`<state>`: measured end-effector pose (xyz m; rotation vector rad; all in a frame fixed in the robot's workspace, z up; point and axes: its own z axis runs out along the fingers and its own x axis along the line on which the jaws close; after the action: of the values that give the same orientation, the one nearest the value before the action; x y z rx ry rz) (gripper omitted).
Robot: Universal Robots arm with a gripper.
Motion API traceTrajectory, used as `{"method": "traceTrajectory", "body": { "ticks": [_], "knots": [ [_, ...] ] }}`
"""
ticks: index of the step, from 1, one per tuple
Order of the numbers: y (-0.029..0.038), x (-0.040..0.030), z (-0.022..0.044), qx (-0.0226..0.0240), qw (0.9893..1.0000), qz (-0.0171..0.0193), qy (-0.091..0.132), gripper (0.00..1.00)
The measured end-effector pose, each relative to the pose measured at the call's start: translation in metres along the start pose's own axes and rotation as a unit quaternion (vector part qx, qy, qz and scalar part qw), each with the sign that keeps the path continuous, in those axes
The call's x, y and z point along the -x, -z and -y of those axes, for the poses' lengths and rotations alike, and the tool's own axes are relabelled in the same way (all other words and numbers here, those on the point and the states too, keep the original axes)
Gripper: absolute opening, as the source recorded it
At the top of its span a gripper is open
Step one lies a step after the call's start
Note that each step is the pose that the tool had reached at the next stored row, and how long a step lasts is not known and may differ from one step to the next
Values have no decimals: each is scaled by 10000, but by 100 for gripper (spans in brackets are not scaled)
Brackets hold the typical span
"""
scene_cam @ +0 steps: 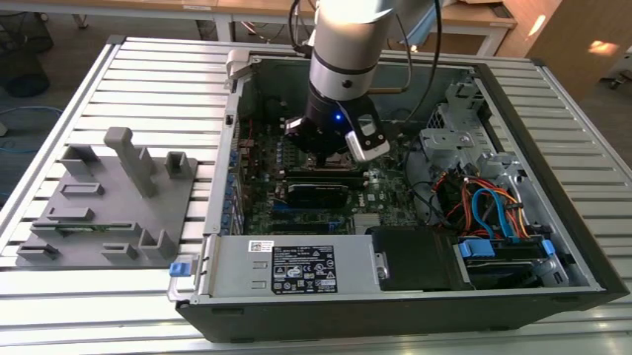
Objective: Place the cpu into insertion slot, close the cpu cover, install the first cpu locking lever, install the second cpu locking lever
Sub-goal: 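Install the second cpu locking lever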
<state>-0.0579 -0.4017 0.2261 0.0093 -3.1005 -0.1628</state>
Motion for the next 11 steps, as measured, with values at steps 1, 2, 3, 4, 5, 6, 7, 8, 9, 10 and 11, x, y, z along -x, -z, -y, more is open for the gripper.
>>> {"method": "traceTrajectory", "body": {
  "ticks": [1, 2, 3, 4, 5, 6, 7, 8, 9, 10, 11],
  "knots": [
    [-1, -7, 7, 13, 10000, -1, 0, 10],
    [-2, -16, 11, 28, 10000, -2, 0, 10],
    [-3, -32, 12, 43, 10000, -2, 1, 10],
    [-5, -55, 12, 60, 10000, -2, 2, 10],
    [-8, -79, 13, 78, 10000, -2, 3, 10],
    [-13, -98, 14, 93, 10000, -2, 3, 10],
    [-19, -109, 15, 103, 9999, -3, 3, 10],
    [-24, -114, 18, 113, 9999, -4, 3, 10],
    [-28, -119, 22, 123, 9999, -7, 3, 10],
    [-32, -120, 26, 133, 9999, -9, 3, 10],
    [-37, -121, 30, 145, 9999, -9, -3, 10]
  ]
}}
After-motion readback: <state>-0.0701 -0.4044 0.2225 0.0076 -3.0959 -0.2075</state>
